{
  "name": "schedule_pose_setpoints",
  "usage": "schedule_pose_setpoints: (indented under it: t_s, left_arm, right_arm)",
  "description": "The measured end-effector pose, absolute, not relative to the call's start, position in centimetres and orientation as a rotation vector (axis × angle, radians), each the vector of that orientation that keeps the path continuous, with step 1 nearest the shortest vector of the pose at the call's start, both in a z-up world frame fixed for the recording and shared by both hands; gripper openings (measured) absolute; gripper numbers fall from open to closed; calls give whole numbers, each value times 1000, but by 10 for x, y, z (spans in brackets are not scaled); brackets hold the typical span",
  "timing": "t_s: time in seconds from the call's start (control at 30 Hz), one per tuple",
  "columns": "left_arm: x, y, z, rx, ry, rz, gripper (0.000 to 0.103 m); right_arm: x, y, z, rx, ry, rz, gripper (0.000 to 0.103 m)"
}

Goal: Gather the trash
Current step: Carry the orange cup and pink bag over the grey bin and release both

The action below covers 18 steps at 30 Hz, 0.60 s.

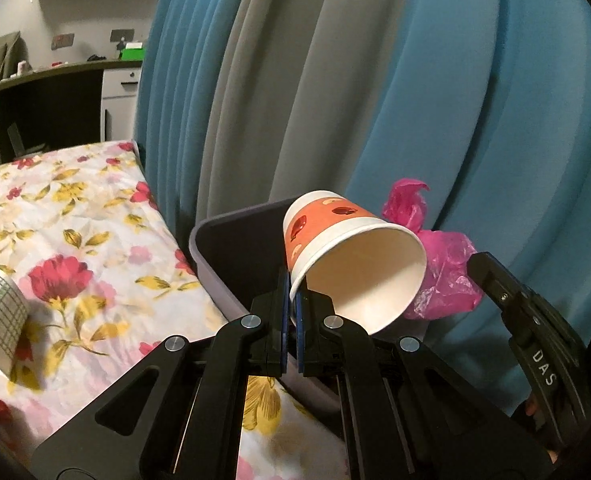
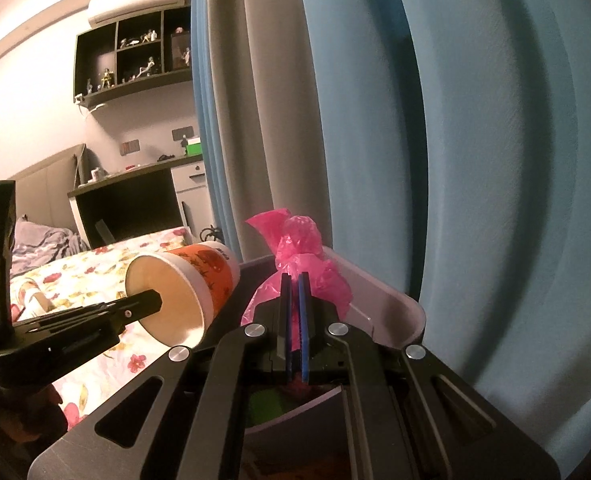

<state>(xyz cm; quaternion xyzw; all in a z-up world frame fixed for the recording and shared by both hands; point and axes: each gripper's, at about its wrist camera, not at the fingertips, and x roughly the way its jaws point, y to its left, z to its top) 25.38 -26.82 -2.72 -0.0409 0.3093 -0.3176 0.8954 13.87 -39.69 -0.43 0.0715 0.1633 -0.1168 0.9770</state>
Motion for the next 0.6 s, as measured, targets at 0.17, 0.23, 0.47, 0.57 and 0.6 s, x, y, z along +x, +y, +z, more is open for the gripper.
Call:
schedule_pose_setpoints:
  t_s: [0.17,0.23,0.47,0.57,0.6]
  left_arm:
    - [257,-270,-34,-93,666,-666,2]
    - [258,-271,-36,-97,672,-669,2]
    - [261,-271,-40,-99,688,-673,2]
    - [261,-274,-43,-93,695,-680,2]
    - [261,-274,-43,-91,696,-680,2]
  right_arm:
    - [141,-400,-7,152,343,-235,4]
    - [142,-400,-8,152,344,-234,4]
    - [144,-398,-12,149,360,-226,4]
    - [145,-397,-14,154,370,-227,4]
    - [146,-398,-15,157,374,-227,4]
